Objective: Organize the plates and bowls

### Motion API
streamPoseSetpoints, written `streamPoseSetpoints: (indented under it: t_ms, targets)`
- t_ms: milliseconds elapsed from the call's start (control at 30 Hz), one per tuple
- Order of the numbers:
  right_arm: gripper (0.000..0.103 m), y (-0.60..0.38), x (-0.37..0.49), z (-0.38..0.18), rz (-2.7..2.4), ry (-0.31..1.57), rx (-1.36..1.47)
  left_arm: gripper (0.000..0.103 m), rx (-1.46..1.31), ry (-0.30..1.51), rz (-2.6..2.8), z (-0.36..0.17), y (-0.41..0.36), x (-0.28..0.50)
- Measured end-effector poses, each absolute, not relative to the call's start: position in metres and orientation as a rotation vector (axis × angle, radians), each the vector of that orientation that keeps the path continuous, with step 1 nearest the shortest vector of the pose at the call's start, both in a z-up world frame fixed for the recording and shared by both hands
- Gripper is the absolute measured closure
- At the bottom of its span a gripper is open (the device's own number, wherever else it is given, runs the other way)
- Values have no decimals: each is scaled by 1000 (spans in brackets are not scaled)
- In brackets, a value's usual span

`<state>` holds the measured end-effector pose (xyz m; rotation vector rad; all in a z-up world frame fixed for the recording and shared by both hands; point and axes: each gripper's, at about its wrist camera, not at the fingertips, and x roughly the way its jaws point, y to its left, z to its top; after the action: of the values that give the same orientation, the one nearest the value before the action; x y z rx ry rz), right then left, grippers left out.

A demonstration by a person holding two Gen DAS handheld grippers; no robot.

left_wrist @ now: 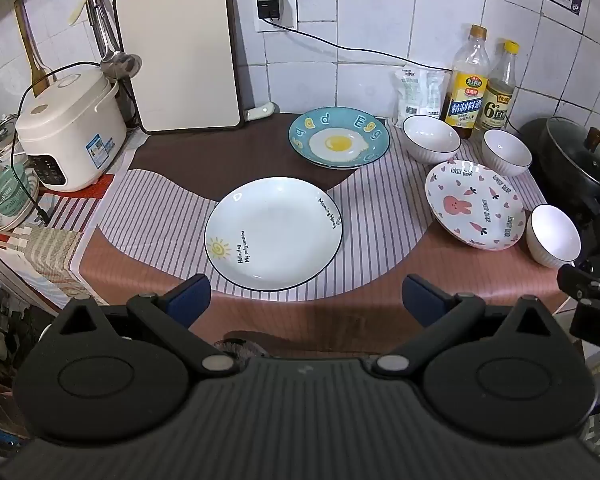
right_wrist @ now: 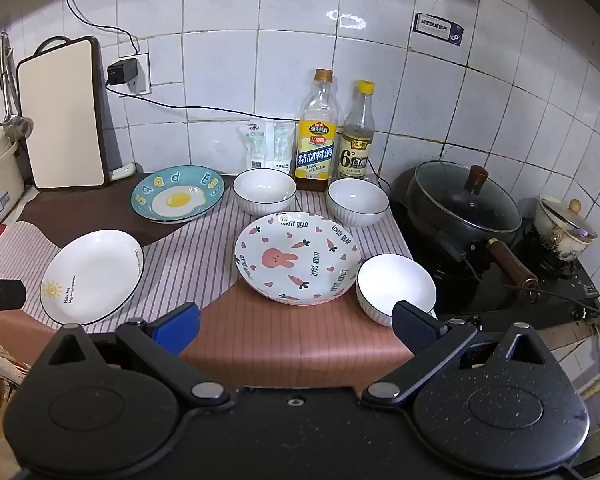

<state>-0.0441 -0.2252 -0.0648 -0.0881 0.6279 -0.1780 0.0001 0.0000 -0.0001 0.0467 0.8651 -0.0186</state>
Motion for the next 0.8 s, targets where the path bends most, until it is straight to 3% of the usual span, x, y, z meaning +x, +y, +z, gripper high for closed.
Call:
streamPoseSetpoints:
  t_ms: [800]
  targets:
    - [0,-225,-41,-68,-182,638,-88,0,7,802,-31,2,2,-6]
